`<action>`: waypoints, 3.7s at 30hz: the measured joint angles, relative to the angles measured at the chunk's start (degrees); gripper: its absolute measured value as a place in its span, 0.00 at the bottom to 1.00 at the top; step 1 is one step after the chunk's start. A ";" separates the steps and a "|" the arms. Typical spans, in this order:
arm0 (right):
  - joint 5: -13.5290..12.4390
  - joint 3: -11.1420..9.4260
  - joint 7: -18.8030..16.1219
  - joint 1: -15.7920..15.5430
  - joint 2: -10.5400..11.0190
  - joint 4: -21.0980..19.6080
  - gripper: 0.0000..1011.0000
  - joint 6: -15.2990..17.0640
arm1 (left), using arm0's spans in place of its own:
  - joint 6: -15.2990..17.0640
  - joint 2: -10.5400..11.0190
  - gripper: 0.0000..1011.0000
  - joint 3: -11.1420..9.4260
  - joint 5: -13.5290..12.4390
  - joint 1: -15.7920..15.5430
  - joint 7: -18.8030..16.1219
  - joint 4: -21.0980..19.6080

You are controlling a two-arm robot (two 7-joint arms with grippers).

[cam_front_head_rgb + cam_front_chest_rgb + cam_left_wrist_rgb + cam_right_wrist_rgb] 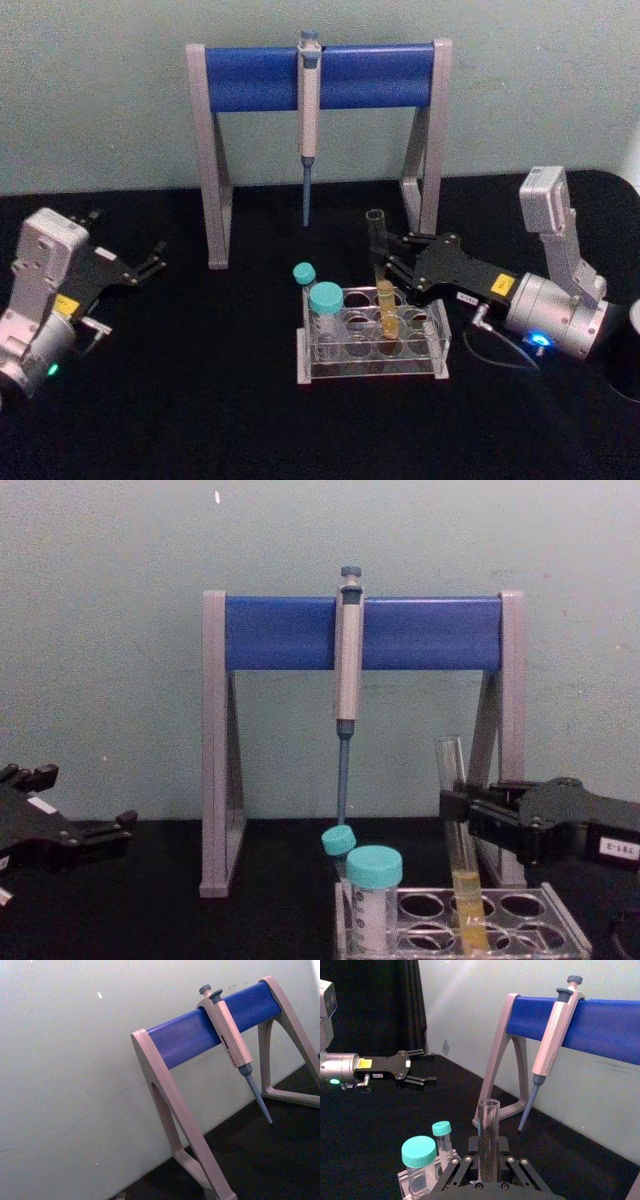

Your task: Pick up the test tube from the test tube rack, shake it, then place it back into the test tube rack.

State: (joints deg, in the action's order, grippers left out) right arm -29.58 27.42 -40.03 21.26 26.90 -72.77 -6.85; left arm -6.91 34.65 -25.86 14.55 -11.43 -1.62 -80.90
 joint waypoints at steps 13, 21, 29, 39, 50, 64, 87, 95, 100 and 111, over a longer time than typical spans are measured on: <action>0.00 -0.06 -0.05 -0.04 -0.01 0.00 0.29 -0.08 | 0.00 0.00 0.99 0.00 0.00 0.00 0.00 0.00; 0.00 -0.09 -0.10 -0.04 -0.01 0.00 0.55 -0.12 | 0.00 0.00 0.99 0.00 0.00 0.00 0.00 0.00; -0.01 -0.09 -0.11 -0.05 -0.02 0.00 0.78 -0.14 | 0.00 0.00 0.99 0.00 0.00 0.00 0.00 0.00; -0.06 -0.15 -0.06 -0.12 -0.02 -0.12 0.99 -0.31 | 0.00 0.00 0.99 0.00 0.00 0.00 0.00 0.00; -2.66 -4.14 1.97 -3.40 0.49 -5.06 0.99 -3.97 | 0.00 0.00 0.99 0.00 0.00 0.00 0.00 0.00; 13.64 -12.49 31.93 -11.92 -1.82 -14.39 0.99 -3.53 | 0.00 0.00 0.99 0.00 0.00 0.00 0.00 0.00; 22.98 -11.94 38.73 -14.38 -5.17 -11.45 0.99 6.76 | 0.00 0.00 0.99 0.00 0.00 0.00 0.00 0.00; 22.97 -11.84 38.74 -14.37 -5.08 -11.45 0.99 6.73 | 0.00 0.00 0.99 0.00 0.00 0.00 0.00 0.00; 22.97 -11.79 38.76 -14.35 -5.05 -11.46 0.99 6.71 | 0.00 0.00 0.99 0.00 0.00 0.00 0.00 0.00; 22.97 -11.72 38.82 -14.30 -5.00 -11.48 0.99 6.67 | 0.00 0.00 0.99 0.00 0.00 0.00 0.00 0.00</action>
State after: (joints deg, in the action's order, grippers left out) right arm -6.61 15.70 -1.21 6.96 21.90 -84.25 -0.18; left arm -6.91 34.65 -25.86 14.55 -11.43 -1.62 -80.90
